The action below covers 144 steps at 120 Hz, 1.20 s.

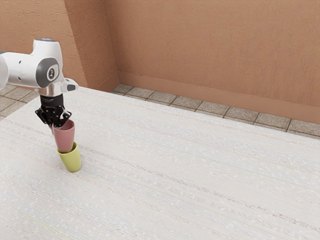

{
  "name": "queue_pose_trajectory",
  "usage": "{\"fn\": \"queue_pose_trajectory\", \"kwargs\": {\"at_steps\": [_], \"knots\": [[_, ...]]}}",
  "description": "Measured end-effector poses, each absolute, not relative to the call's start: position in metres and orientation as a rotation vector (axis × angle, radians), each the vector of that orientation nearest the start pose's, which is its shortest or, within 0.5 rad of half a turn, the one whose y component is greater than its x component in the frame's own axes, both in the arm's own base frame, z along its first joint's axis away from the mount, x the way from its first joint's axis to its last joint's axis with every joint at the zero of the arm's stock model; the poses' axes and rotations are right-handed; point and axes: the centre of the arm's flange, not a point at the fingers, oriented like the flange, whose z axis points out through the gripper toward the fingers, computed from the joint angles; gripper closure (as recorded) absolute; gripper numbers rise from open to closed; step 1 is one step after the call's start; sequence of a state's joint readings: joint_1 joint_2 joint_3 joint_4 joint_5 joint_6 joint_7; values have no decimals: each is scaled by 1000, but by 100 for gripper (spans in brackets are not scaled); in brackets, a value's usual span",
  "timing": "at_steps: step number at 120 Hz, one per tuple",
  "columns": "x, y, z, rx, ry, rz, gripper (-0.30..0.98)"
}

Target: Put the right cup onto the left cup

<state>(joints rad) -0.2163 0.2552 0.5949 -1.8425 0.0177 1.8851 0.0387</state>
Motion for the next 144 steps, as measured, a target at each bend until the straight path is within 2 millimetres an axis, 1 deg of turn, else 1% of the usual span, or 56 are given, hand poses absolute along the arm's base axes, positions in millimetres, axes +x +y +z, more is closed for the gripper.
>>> {"fn": "queue_pose_trajectory", "kwargs": {"at_steps": [14,33,44,60,73,79,94,101,108,127,144], "knots": [[559,202,397,-2967,-485,298,78],[559,199,393,-2975,-473,307,43],[559,199,392,-2977,-469,308,28],[559,198,392,-2979,-464,308,15],[559,199,393,-2979,-462,306,9],[560,198,397,-2980,-459,298,7],[568,194,419,-2984,-443,266,4],[574,189,435,-2985,-425,246,3],[580,176,453,-2992,-390,228,2],[594,122,503,-3033,-276,176,1],[593,89,545,-3063,-203,128,1]]}}
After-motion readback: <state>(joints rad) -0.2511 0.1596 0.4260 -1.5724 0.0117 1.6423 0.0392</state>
